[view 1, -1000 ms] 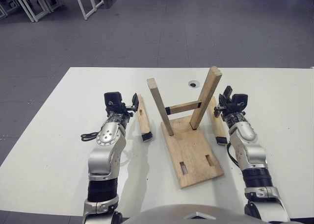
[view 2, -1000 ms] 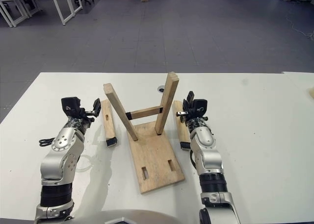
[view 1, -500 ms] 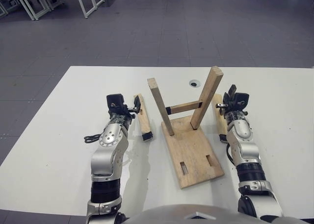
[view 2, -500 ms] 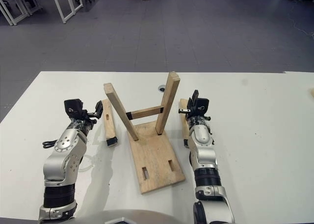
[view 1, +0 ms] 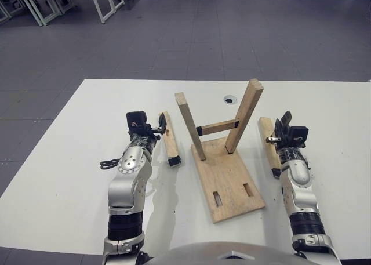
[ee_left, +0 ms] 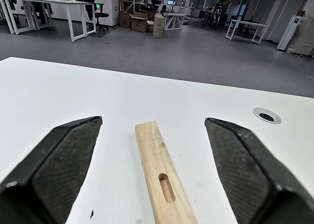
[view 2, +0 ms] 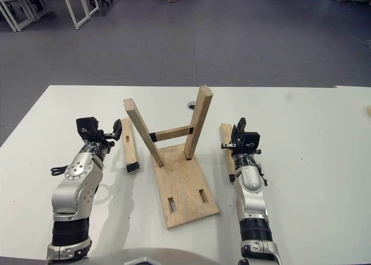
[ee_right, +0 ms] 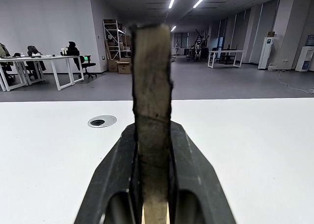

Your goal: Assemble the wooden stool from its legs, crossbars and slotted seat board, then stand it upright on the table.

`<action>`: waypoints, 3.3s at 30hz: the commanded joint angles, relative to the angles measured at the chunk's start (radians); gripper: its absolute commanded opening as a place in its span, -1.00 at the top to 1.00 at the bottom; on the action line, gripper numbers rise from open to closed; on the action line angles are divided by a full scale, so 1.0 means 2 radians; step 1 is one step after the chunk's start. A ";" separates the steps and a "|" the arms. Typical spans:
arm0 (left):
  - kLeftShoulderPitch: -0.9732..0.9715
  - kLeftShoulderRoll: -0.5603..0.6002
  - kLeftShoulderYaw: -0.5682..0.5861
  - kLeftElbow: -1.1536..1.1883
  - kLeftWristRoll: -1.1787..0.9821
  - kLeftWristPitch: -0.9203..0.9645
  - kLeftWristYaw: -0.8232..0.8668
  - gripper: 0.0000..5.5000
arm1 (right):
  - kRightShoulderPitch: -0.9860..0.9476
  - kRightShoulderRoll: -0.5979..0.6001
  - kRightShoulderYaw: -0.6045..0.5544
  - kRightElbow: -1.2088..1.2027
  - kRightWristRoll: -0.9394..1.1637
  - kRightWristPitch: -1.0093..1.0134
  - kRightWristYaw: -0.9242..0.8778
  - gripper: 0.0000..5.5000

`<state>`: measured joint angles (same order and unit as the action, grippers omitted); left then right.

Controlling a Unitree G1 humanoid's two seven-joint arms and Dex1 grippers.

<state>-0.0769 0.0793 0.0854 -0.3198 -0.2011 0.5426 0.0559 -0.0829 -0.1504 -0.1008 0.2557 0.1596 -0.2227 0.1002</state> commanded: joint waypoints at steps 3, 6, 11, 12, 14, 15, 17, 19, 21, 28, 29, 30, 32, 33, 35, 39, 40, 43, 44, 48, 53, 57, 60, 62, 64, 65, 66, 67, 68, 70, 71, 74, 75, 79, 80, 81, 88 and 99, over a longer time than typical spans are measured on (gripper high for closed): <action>-0.012 -0.001 -0.002 -0.001 0.006 0.011 0.001 -0.41 | 0.104 0.004 0.011 -0.035 0.003 0.091 0.011 0.86; -0.011 -0.002 -0.001 -0.001 0.007 0.009 0.000 -0.41 | 0.124 -0.004 0.009 -0.116 0.001 0.104 0.010 0.86; -0.008 -0.003 0.000 -0.002 0.008 0.008 -0.001 -0.41 | 0.140 -0.009 0.009 -0.177 -0.010 0.131 0.006 0.86; -0.008 -0.003 0.000 -0.001 0.008 0.008 -0.001 -0.41 | 0.140 -0.008 0.010 -0.180 -0.013 0.132 0.005 0.86; -0.010 -0.002 -0.001 0.001 0.009 0.007 -0.002 -0.41 | 0.140 -0.004 0.009 -0.184 -0.016 0.132 0.002 0.66; -0.010 -0.002 -0.001 0.002 0.009 0.007 -0.002 -0.41 | 0.140 -0.003 0.009 -0.187 -0.016 0.135 0.002 0.60; -0.011 -0.003 -0.001 0.003 0.010 0.006 -0.002 -0.41 | 0.139 0.000 0.009 -0.192 -0.016 0.142 0.004 0.47; -0.011 -0.004 -0.002 0.003 0.010 0.006 -0.001 -0.41 | 0.137 0.000 0.009 -0.196 -0.015 0.148 0.006 0.29; -0.011 -0.006 -0.003 0.003 0.011 0.005 0.000 -0.41 | 0.136 -0.001 0.008 -0.207 -0.012 0.161 0.008 0.16; -0.005 -0.012 -0.003 -0.001 0.013 0.003 0.005 -0.41 | 0.106 -0.014 -0.004 -0.306 -0.006 0.265 -0.001 -0.23; -0.004 -0.013 -0.003 -0.002 0.013 0.002 0.006 -0.41 | 0.099 -0.015 -0.004 -0.324 -0.005 0.283 -0.003 -0.23; -0.003 -0.015 -0.003 -0.003 0.015 0.002 0.006 -0.41 | 0.090 -0.014 -0.005 -0.346 -0.003 0.305 -0.008 -0.23; -0.001 -0.018 -0.002 -0.004 0.017 0.001 0.007 -0.41 | 0.075 -0.014 -0.010 -0.388 -0.002 0.345 -0.021 -0.23; -0.001 -0.020 -0.002 -0.005 0.018 0.000 0.007 -0.41 | 0.067 -0.014 -0.013 -0.408 -0.003 0.365 -0.029 -0.23; 0.000 -0.022 -0.002 -0.005 0.020 -0.001 0.006 -0.41 | 0.053 -0.016 -0.018 -0.436 -0.003 0.398 -0.039 -0.23; 0.002 -0.023 -0.003 -0.006 0.022 0.000 0.005 -0.41 | 0.008 -0.016 -0.028 -0.466 -0.002 0.449 -0.056 -0.23; 0.002 -0.023 -0.003 -0.006 0.023 0.000 0.005 -0.41 | -0.010 -0.015 -0.031 -0.470 -0.002 0.460 -0.061 -0.23; 0.000 -0.024 -0.002 -0.005 0.023 0.000 0.006 -0.41 | -0.051 -0.012 -0.035 -0.471 0.000 0.485 -0.070 -0.16; -0.001 -0.024 -0.002 -0.005 0.023 0.001 0.006 -0.41 | -0.066 -0.009 -0.039 -0.465 0.005 0.497 -0.072 -0.10; -0.002 -0.028 -0.003 -0.005 0.025 0.001 0.007 -0.41 | -0.124 -0.028 -0.056 -0.418 0.008 0.573 -0.074 0.12; 0.001 -0.031 0.000 -0.006 0.027 0.001 0.006 -0.41 | -0.174 -0.051 -0.084 -0.369 0.027 0.631 -0.055 0.12; 0.001 -0.031 0.000 -0.006 0.028 0.002 0.005 -0.41 | -0.201 -0.044 -0.093 -0.383 0.031 0.639 -0.060 0.12; 0.002 -0.029 0.001 -0.007 0.027 0.003 0.003 -0.41 | -0.252 -0.036 -0.108 -0.417 0.038 0.626 -0.073 0.12; 0.001 -0.028 0.001 -0.006 0.027 0.004 0.002 -0.41 | -0.256 -0.032 -0.105 -0.428 0.041 0.632 -0.077 0.12; -0.003 -0.027 0.000 -0.004 0.027 0.006 0.001 -0.41 | -0.196 -0.016 -0.086 -0.416 0.039 0.646 -0.075 0.12; -0.005 -0.026 0.000 -0.003 0.027 0.006 0.001 -0.41 | -0.151 -0.006 -0.072 -0.397 0.035 0.646 -0.073 0.12; -0.007 -0.026 0.000 -0.001 0.027 0.007 0.000 -0.41 | -0.114 -0.001 -0.059 -0.379 0.031 0.644 -0.071 0.12; -0.010 -0.025 0.000 0.000 0.027 0.007 -0.001 -0.41 | -0.082 0.005 -0.050 -0.358 0.027 0.634 -0.069 0.12; -0.012 -0.025 0.001 0.002 0.027 0.006 -0.001 -0.41 | -0.056 0.011 -0.046 -0.332 0.022 0.616 -0.069 0.12; -0.017 -0.024 0.001 0.006 0.026 0.005 -0.002 -0.41 | -0.036 0.017 -0.047 -0.303 0.016 0.582 -0.071 0.12; -0.018 -0.025 0.001 0.007 0.027 0.005 -0.002 -0.41 | -0.036 0.019 -0.051 -0.296 0.016 0.570 -0.072 0.12; -0.019 -0.026 0.001 0.008 0.027 0.004 0.000 -0.41 | -0.073 0.029 -0.074 -0.316 0.037 0.537 -0.072 0.12; -0.018 -0.027 0.000 0.008 0.028 0.003 0.000 -0.41 | -0.094 0.031 -0.085 -0.340 0.049 0.522 -0.069 0.12; -0.008 -0.029 0.000 0.003 0.027 -0.001 0.001 -0.41 | -0.153 0.018 -0.111 -0.437 0.087 0.513 -0.071 0.00; -0.005 -0.029 0.001 0.001 0.027 0.000 0.001 -0.41 | -0.157 0.012 -0.112 -0.455 0.090 0.523 -0.072 -0.07; -0.002 -0.029 0.002 -0.002 0.027 0.000 0.002 -0.41 | -0.149 0.006 -0.110 -0.472 0.091 0.535 -0.073 -0.14; 0.017 -0.030 0.006 -0.020 0.028 0.003 0.004 -0.41 | 0.175 -0.029 -0.031 -0.617 0.063 0.527 -0.022 -0.62; 0.000 -0.021 0.003 -0.015 0.026 0.015 -0.004 -0.41 | 0.222 -0.050 -0.005 -0.419 0.010 0.511 0.000 -0.88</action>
<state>-0.0563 0.0271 0.0897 -0.3566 -0.1505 0.5519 0.0550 0.3798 -0.2429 -0.1033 -0.6221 0.1621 0.7377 0.0899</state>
